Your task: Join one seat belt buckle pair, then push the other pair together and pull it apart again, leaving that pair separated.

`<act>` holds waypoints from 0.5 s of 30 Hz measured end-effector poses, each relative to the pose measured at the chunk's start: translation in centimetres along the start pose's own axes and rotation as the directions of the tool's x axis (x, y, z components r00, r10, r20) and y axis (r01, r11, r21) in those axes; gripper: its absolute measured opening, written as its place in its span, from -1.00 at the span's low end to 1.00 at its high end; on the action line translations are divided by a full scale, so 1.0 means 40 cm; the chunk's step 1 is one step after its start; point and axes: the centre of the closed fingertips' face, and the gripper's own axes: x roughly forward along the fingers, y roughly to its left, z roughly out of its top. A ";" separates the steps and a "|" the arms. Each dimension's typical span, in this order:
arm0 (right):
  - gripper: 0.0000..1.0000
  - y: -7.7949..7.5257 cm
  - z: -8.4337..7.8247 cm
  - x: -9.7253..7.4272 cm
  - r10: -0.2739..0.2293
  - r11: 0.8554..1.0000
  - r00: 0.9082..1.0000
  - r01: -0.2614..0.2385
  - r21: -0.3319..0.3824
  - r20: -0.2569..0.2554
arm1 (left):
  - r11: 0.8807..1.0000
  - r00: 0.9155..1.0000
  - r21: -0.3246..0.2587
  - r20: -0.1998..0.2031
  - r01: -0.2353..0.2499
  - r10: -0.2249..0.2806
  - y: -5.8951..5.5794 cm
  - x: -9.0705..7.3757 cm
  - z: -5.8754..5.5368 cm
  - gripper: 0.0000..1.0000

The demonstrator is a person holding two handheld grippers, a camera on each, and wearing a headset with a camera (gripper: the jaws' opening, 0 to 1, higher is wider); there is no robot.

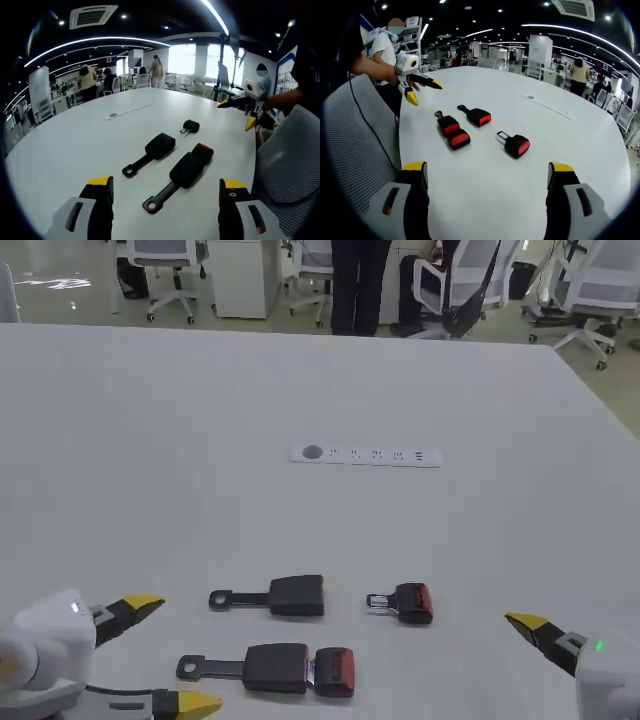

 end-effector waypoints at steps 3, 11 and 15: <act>0.99 0.006 -0.002 -0.004 -0.001 1.000 1.000 0.001 0.008 0.002 | 1.000 1.000 -0.013 0.024 -0.007 0.007 0.002 -0.001 -0.005 0.83; 0.99 0.007 -0.006 -0.004 -0.004 1.000 1.000 0.004 0.020 0.011 | 1.000 0.999 -0.027 0.035 -0.017 0.018 -0.012 -0.003 -0.009 0.99; 0.99 0.005 -0.003 -0.001 -0.005 1.000 1.000 0.004 0.025 0.018 | 0.999 0.999 -0.023 0.032 -0.026 0.027 -0.015 -0.008 -0.014 0.99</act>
